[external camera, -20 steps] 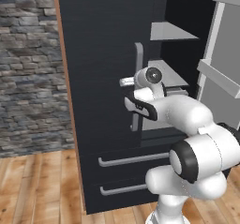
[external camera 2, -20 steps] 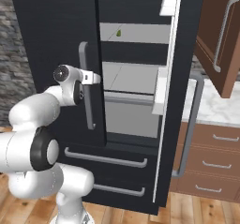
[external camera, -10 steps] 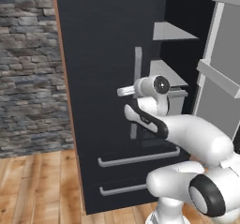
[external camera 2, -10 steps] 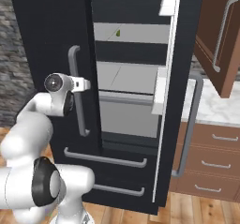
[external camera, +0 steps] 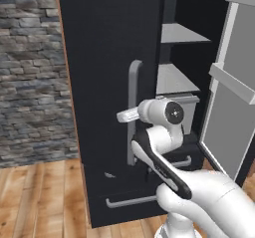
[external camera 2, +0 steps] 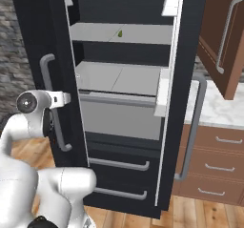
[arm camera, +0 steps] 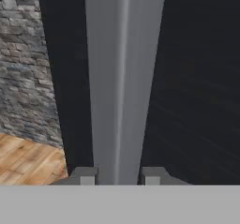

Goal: There is a bowl on the dining counter. Grab a lemon wedge from the fridge and place it in the bowl. Then get the liquor bottle and glass cup from the cabinet and place them next to the bowl.

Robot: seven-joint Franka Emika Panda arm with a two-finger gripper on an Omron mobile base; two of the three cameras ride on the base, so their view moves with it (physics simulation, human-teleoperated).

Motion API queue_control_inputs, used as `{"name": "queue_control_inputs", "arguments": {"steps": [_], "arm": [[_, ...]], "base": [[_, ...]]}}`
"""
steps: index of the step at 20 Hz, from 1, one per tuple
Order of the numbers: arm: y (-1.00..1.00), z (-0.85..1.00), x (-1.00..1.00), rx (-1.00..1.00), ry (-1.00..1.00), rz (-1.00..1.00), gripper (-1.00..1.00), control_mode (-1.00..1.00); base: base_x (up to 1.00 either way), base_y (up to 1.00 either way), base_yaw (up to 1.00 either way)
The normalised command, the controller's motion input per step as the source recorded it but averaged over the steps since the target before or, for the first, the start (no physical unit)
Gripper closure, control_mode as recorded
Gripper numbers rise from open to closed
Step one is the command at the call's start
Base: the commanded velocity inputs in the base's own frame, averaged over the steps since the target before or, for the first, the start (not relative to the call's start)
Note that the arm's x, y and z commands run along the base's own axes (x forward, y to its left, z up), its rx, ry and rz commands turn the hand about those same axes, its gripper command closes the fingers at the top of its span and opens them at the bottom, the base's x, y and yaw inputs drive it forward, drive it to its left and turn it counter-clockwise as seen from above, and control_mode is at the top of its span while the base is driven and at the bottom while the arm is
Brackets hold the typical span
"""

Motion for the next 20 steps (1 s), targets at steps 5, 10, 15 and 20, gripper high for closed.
{"name": "queue_control_inputs", "arguments": {"steps": [5,10,15,20], "arm": [[0.68,0.05,-1.0,0.0,0.0,0.0,1.0,-1.0],[0.76,0.16,-1.0,0.0,0.0,0.0,-1.0,-1.0],[-0.24,0.26,-1.0,0.0,0.0,0.0,-1.0,-1.0],[-1.0,0.3,-1.0,0.07,0.03,0.05,-1.0,-1.0]], "base": [[0.0,0.0,0.0],[0.0,0.0,0.0],[0.0,0.0,0.0],[0.0,0.0,0.0]]}}
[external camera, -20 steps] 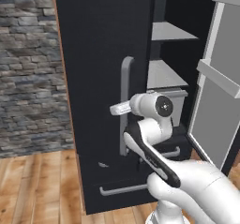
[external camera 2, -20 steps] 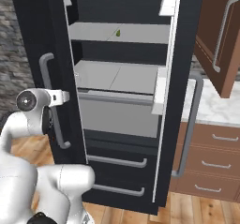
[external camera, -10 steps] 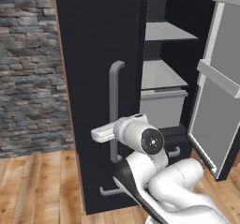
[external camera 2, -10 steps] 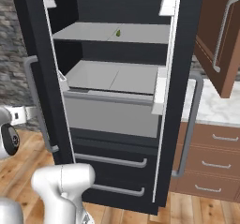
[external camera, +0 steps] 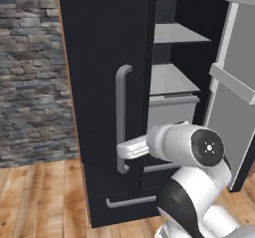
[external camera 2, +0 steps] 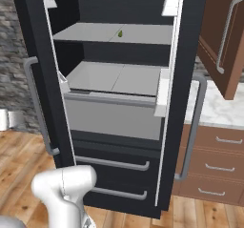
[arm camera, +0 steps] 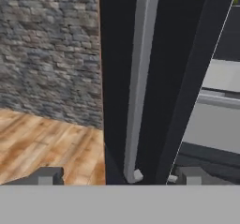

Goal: There is a bowl on the dining counter. Grab a lemon wedge from the fridge and place it in the bowl. Then get the liquor bottle and glass cup from the cabinet and place them next to the bowl.

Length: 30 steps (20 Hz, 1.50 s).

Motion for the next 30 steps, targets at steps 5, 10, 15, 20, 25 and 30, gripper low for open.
{"name": "queue_control_inputs", "arguments": {"steps": [5,10,15,20,25,30], "arm": [[-1.0,0.21,-0.68,0.14,0.09,0.03,-1.0,-1.0],[-0.96,0.03,0.2,0.13,0.09,0.01,-1.0,-1.0],[-0.58,-0.01,0.65,0.07,0.0,0.0,-1.0,-1.0],[-0.3,0.0,0.7,0.01,0.0,0.0,-1.0,-1.0],[-0.3,0.0,0.73,0.0,0.01,0.0,-1.0,-1.0],[-0.19,0.0,0.8,0.01,0.04,0.0,-1.0,-1.0]], "base": [[0.0,0.0,0.0],[0.0,0.0,0.0],[0.0,0.0,0.0],[0.0,0.0,0.0],[0.0,0.0,0.0],[0.0,0.0,0.0]]}}
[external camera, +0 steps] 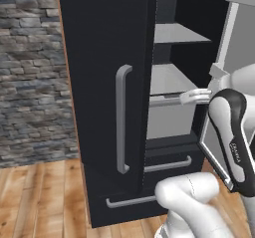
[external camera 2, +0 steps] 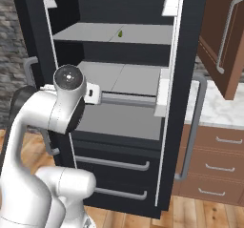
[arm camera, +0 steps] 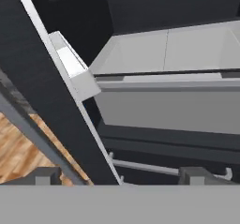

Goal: There is a bowl on the dining counter. Grab a lemon wedge from the fridge and place it in the bowl. Then get the liquor bottle and glass cup from the cabinet and place them next to the bowl.

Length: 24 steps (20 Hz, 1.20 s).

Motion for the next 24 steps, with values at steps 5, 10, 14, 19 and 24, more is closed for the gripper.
{"name": "queue_control_inputs", "arguments": {"steps": [5,10,14,19,24], "arm": [[0.0,0.0,0.66,0.0,0.02,0.0,-1.0,-1.0],[0.07,-0.11,0.6,0.07,0.04,0.0,-1.0,-1.0],[0.15,-0.18,0.61,0.09,0.07,0.0,-1.0,-1.0],[0.33,-0.21,0.5,0.07,0.07,0.0,-1.0,-1.0],[0.4,-0.18,0.39,0.06,0.07,0.0,-1.0,-1.0]], "base": [[0.0,0.0,0.0],[0.0,0.0,0.0],[0.0,0.0,0.0],[0.0,0.0,0.0],[0.0,0.0,0.0]]}}
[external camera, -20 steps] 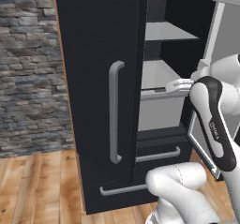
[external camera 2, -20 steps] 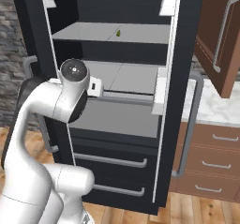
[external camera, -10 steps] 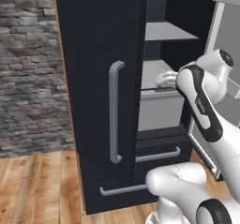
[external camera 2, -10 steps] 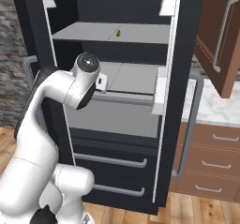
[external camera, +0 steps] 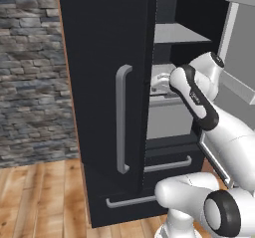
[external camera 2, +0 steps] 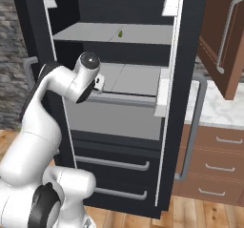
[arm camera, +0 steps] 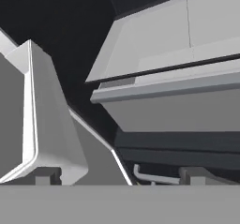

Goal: There is a bowl on the dining counter. Grab a lemon wedge from the fridge and place it in the bowl. Then get the liquor bottle and glass cup from the cabinet and place them next to the bowl.

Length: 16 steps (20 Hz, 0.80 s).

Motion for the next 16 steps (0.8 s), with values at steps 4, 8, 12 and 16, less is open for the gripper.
{"name": "queue_control_inputs", "arguments": {"steps": [4,8,12,16], "arm": [[0.4,-0.13,0.13,0.08,0.05,0.0,-1.0,-1.0],[0.52,0.0,-0.07,0.09,0.0,0.0,-1.0,-1.0],[0.64,0.0,-0.4,0.09,0.0,0.0,-1.0,-1.0],[0.88,0.0,-0.69,0.06,0.0,0.0,-1.0,-1.0]], "base": [[0.0,0.0,0.0],[0.0,0.0,0.0],[0.0,0.0,0.0],[0.0,0.0,0.0]]}}
